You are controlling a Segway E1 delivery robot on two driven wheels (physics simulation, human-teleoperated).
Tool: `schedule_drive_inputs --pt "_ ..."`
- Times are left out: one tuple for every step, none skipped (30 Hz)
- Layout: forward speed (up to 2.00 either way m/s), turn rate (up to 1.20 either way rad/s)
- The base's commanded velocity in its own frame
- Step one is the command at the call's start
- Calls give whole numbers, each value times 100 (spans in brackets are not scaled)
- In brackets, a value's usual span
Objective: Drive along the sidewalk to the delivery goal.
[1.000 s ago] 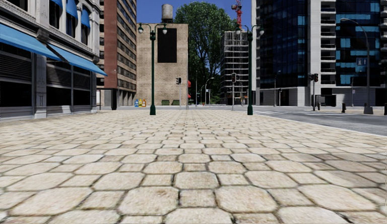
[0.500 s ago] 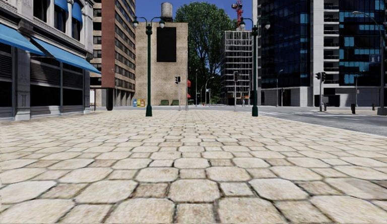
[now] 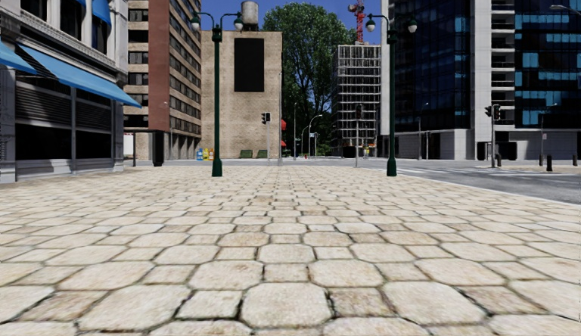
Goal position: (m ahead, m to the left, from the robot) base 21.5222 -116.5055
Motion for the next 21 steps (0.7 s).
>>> schedule_drive_inputs --pt "200 0" --pt "200 0" --pt "200 0" --pt "200 0" --pt "200 0" --pt "200 0" --pt "200 0" --pt "200 0" --pt "200 0" --pt "200 0" --pt "200 0" --pt "200 0" --pt "200 0" --pt "200 0" --pt "200 0" --pt "200 0" --pt "200 0" --pt "200 0" --pt "200 0" --pt "200 0" --pt "200 0"
